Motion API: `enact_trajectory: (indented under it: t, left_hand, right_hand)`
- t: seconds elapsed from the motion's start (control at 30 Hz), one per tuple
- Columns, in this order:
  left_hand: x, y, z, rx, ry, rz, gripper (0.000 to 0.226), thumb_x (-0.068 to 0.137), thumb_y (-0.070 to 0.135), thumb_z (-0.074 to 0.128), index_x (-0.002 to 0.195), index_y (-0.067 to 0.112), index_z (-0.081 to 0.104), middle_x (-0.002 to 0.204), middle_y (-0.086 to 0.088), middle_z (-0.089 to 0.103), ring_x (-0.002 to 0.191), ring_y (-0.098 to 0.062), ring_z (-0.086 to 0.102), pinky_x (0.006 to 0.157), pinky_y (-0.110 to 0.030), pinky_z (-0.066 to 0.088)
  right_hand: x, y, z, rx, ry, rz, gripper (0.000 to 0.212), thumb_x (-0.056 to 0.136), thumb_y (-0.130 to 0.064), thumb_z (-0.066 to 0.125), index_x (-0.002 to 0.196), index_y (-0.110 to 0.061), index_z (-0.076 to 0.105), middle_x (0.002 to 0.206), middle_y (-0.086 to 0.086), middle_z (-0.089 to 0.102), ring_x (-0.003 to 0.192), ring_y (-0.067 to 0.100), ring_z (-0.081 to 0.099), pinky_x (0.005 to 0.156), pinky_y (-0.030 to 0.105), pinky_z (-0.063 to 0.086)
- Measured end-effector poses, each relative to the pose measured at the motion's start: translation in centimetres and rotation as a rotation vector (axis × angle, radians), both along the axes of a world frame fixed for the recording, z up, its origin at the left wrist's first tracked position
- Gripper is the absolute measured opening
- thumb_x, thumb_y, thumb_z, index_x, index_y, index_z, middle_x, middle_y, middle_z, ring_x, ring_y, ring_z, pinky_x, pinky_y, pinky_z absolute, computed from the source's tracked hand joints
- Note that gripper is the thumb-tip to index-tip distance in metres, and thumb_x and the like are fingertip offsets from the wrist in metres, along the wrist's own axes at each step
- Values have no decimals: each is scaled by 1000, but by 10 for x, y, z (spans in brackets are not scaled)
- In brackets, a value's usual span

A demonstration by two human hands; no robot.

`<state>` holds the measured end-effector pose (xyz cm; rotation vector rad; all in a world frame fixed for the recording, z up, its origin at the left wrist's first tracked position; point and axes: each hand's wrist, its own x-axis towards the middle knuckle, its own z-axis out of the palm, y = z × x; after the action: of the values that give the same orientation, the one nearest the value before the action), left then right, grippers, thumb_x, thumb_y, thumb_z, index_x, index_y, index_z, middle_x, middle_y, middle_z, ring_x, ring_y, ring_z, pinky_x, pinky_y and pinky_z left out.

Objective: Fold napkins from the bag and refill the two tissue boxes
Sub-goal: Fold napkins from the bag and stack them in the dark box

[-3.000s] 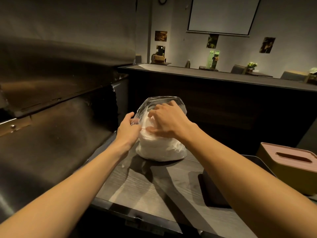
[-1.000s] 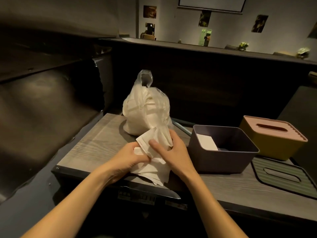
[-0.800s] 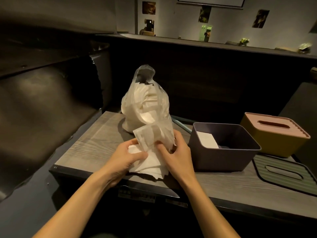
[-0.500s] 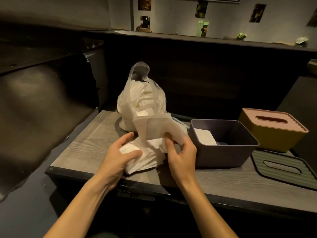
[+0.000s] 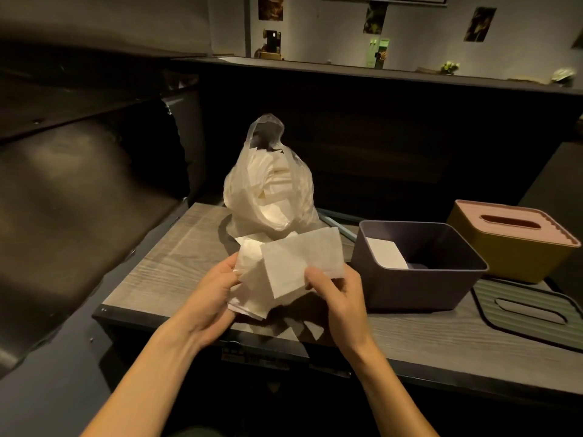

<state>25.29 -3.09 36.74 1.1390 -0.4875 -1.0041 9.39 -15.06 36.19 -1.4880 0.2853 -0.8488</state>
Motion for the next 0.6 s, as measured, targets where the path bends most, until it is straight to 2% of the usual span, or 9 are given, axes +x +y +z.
enact_trajectory:
  t: [0.1,0.17,0.2,0.23,0.3,0.37,0.47,0.53,0.6]
  left_hand:
    - [2,-1,1,-11,28,-48,43,90,2,69,132,8,65,126,-22,70,110,-34,69,88,-42,61]
    - [1,-1,5,7,62,-67,39,90,8,72,128,10,68,113,-18,73,94,-29,72,74,-39,60]
    - [-1,0,7,1,72,-82,36,90,11,73,125,11,70,107,-17,73,89,-27,72,71,-38,59]
    - [-3,0,8,-7,64,-89,33,90,15,71,123,12,71,107,-16,73,91,-28,72,74,-39,60]
    - [-4,0,8,-23,50,-65,32,93,21,63,123,15,73,122,-17,72,111,-34,70,96,-48,56]
    - [-4,-1,9,-37,120,-31,34,96,24,55,121,15,75,128,-16,71,121,-34,66,106,-51,49]
    - [-3,0,9,-61,162,-73,45,104,34,47,138,8,62,134,-18,67,126,-34,64,107,-50,48]
    - [-1,-1,6,-54,49,-127,46,98,28,65,142,14,58,135,-16,67,126,-33,64,104,-48,54]
    - [1,-2,0,0,-156,-145,65,81,8,81,139,24,57,128,-10,71,119,-30,68,93,-41,60]
  right_hand:
    - [-6,6,7,62,-39,324,19,86,-26,65,95,-11,74,92,3,69,87,17,65,73,24,50]
    - [-2,6,14,30,37,371,23,85,-30,66,96,-11,72,91,4,68,86,19,63,73,27,49]
    - [1,4,17,-51,87,300,17,86,-29,66,92,-15,71,88,1,68,83,16,62,72,27,48]
    - [5,0,18,-170,155,197,9,88,-27,66,86,-19,69,84,-4,67,79,12,61,69,26,46]
    - [12,-7,16,-349,294,10,15,94,-22,64,80,-27,64,77,-11,65,72,4,57,63,23,43]
    - [15,-12,10,-368,359,-102,19,96,-26,63,77,-29,59,74,-12,62,67,4,55,60,25,44]
    - [20,-15,-3,-416,407,-225,11,94,-38,60,86,-32,61,80,-11,63,72,6,59,63,32,50]
    - [22,-15,-6,-417,401,-254,10,96,-43,61,101,-35,65,90,-14,67,82,6,65,69,36,57]
    - [22,-17,-7,-385,349,-285,13,100,-41,61,109,-34,67,94,-16,70,88,6,68,71,35,59]
